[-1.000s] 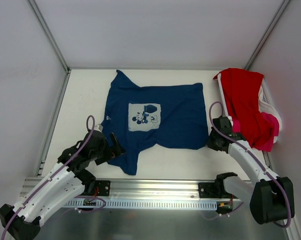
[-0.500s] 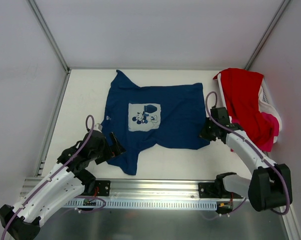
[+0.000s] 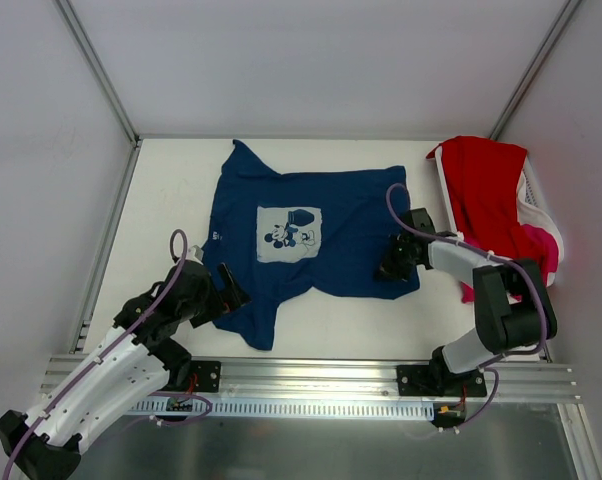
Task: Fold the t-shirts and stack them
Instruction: Flatten the tshirt out
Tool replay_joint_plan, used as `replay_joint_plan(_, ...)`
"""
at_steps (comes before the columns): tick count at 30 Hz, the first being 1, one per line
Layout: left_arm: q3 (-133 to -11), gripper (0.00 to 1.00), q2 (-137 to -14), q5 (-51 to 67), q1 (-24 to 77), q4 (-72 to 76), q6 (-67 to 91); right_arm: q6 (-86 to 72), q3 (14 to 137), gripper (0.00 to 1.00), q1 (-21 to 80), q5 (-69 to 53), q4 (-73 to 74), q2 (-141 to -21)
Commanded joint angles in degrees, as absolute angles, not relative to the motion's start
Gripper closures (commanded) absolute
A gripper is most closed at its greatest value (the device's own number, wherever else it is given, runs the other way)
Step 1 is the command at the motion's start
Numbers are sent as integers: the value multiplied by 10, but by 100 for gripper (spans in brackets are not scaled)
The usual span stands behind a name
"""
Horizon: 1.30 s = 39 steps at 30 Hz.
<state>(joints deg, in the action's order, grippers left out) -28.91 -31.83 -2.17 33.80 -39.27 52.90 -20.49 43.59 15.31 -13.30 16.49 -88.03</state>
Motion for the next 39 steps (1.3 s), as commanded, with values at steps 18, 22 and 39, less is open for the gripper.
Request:
replay_joint_plan(18,-304,1,-337,-56,342,-380,518,-176,364,45,27,-153,223,-751)
replay_joint_plan(22,-311,1,-348,-77,342,-374,511,-163,386,0,53,-180,215,-744)
replay_joint_plan(39,-381,1,-414,-197,340,-232,356,-154,1132,0,298,-228,319,-1197)
